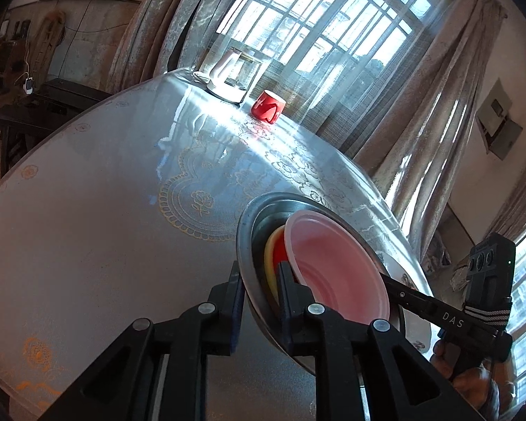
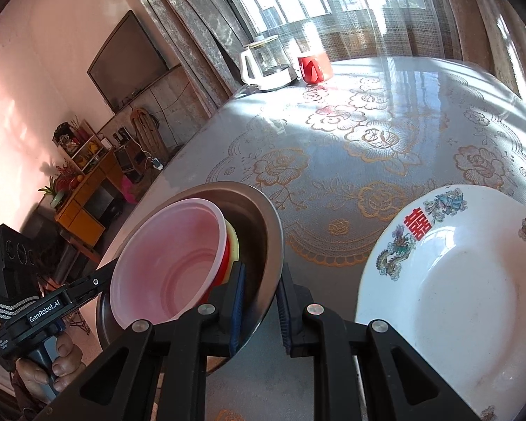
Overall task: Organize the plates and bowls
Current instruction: 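Grasp the steel basin rim with the left gripper while the right gripper grasps the rim too, then lift the steel basin with both grippers and carry it over the plate stack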
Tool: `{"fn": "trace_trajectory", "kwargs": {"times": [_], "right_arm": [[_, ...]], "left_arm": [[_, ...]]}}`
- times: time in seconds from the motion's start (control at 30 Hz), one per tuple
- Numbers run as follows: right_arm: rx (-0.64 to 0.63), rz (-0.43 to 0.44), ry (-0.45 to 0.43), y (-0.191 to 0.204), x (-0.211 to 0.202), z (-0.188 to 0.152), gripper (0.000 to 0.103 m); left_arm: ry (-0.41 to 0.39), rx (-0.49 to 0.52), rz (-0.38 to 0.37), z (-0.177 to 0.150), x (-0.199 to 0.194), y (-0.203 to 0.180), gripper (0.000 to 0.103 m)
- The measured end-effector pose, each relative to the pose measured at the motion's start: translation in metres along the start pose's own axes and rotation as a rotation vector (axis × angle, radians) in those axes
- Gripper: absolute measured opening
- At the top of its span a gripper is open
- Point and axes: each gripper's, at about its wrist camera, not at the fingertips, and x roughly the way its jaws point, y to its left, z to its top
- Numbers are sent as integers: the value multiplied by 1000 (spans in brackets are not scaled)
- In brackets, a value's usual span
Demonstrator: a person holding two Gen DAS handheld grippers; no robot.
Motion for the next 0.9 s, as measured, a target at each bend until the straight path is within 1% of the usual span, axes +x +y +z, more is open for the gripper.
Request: {"fn": "trace_trajectory", "kwargs": {"times": [0.3, 0.47, 0.63, 0.77, 0.9], "right_arm": [[50, -32, -94, -26, -50, -1, 19], [88, -73, -150, -48, -78, -3, 19], [144, -126, -190, -75, -100, -7, 19], [185, -169, -214, -96, -113, -11, 19], [219, -205, -221, -114, -120, -16, 19]], "left_arm": [[15, 90, -75, 6, 11, -52, 17], [39, 154, -123, 8, 25, -89, 17], [72, 212, -152, 3, 44, -124, 18], [105, 250, -176, -1, 61, -148, 18], [131, 277, -188, -7, 76, -164, 19]]}}
